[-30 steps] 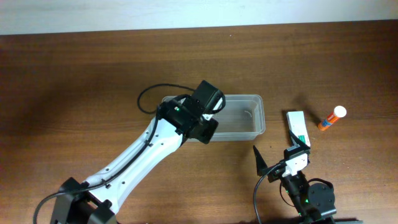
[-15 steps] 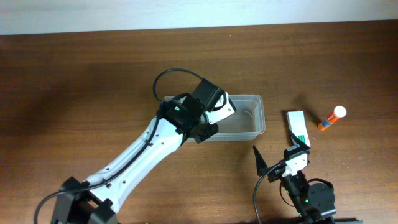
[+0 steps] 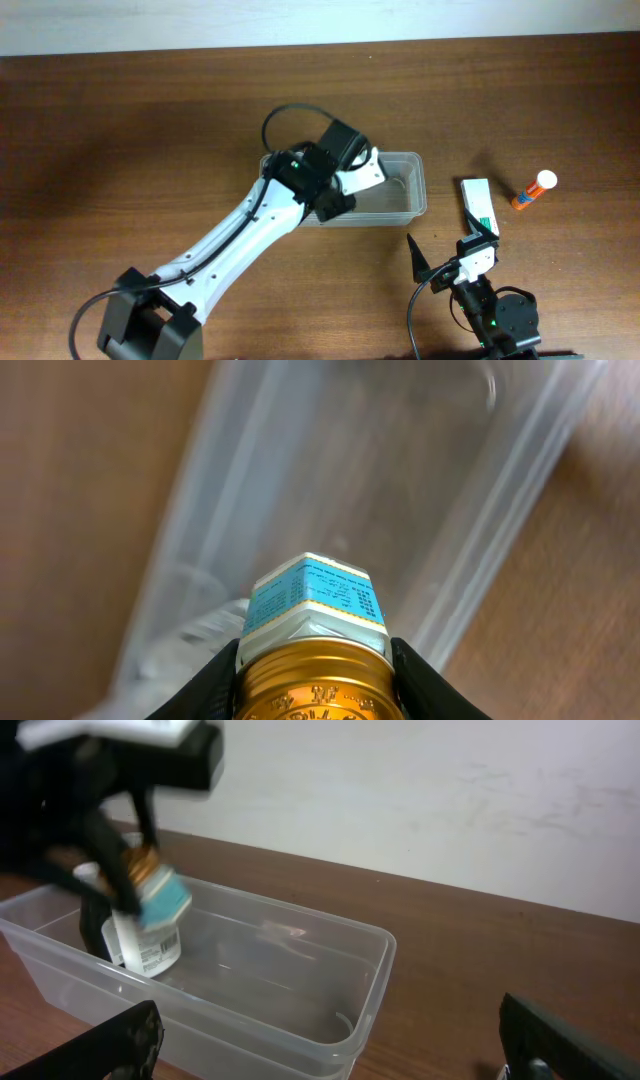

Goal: Pack container
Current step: 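Carry the gold-capped jar over the container with the left gripper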

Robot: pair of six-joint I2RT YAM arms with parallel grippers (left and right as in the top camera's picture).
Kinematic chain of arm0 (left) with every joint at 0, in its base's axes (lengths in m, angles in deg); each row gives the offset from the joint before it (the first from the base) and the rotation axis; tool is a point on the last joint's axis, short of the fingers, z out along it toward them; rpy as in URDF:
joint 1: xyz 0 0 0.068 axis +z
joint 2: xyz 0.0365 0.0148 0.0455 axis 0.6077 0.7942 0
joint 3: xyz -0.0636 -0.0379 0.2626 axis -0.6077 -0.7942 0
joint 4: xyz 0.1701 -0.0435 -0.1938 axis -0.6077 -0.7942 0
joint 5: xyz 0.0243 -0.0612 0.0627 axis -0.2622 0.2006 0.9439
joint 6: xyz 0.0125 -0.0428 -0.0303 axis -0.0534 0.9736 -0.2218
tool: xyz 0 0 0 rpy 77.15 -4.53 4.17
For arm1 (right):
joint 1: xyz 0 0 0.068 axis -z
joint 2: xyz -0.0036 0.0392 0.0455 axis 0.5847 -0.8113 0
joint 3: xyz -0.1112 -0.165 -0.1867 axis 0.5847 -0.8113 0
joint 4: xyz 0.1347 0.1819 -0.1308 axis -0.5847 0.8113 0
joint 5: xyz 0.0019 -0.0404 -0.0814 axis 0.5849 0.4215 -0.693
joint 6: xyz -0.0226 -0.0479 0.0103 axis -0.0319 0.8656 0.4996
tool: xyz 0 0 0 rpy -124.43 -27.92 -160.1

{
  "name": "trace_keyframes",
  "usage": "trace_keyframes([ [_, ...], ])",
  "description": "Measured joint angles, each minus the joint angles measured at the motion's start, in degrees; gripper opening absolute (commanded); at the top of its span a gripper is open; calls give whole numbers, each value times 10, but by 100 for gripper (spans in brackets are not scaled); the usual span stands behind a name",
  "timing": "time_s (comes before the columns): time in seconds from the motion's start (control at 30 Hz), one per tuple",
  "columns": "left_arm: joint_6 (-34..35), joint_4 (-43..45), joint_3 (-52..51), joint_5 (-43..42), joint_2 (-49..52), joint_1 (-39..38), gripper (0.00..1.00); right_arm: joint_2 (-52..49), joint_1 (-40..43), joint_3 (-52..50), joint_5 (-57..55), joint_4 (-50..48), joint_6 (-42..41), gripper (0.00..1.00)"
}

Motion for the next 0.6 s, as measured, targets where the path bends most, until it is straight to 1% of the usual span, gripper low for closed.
trace_keyframes([
  [0.07, -2, -7, 30, 0, 0, 0, 17, 0, 0, 0, 0, 0, 0, 98],
  [0.2, -7, -16, 101, -2, 0, 0, 18, 0, 0, 0, 0, 0, 0, 99],
  [0.3, -7, -16, 136, -7, 0, 0, 18, 0, 0, 0, 0, 0, 0, 98],
  [0.6, 5, -26, 150, -29, 11, 0, 17, 0, 0, 0, 0, 0, 0, 98],
])
